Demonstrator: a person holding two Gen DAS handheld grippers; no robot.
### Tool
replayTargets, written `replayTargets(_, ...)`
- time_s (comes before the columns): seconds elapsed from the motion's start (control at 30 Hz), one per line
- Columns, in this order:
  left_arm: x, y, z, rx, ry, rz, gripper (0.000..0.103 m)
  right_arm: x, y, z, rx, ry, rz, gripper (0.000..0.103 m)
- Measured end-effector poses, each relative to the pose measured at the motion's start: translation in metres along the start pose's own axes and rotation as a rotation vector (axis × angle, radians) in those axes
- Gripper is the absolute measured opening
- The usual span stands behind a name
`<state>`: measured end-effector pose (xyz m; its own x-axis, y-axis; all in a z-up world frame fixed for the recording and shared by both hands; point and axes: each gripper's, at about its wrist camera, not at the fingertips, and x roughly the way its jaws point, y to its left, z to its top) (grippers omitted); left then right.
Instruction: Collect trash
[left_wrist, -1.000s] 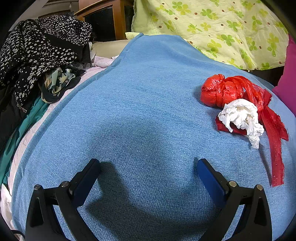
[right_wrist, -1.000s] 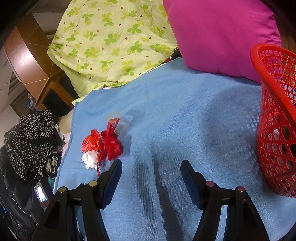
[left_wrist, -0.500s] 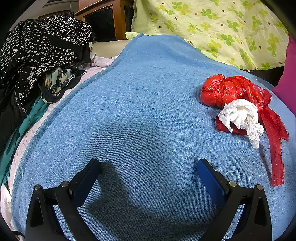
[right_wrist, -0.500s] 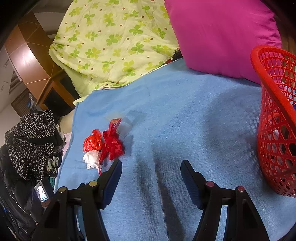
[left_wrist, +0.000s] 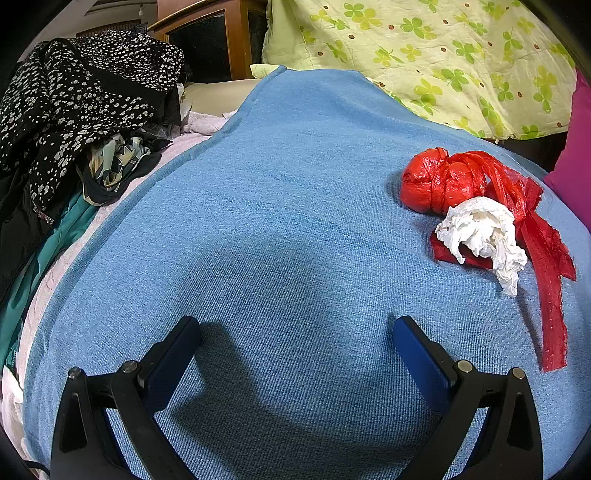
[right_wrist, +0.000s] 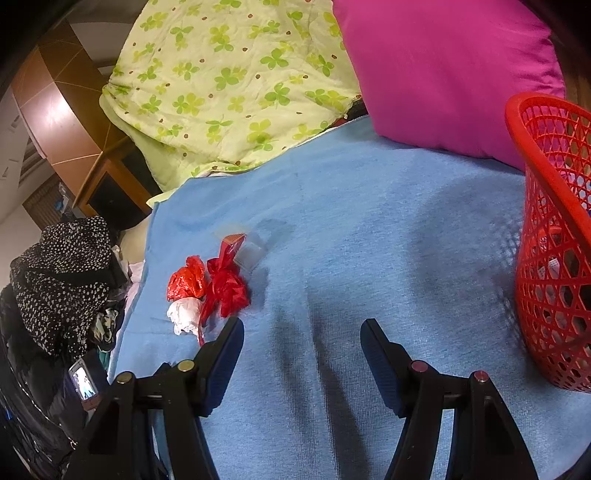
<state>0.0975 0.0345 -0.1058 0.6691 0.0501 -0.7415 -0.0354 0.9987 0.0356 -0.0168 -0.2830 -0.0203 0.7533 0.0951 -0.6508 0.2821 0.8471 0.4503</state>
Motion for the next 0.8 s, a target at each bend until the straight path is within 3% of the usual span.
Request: replayTargets(0.8,0.0002,-0.0002,0.0000,0.000,0.000,0.000,0.103,-0.0018,-0.0011,0.0004,0.006,-0.002,0.004,0.070)
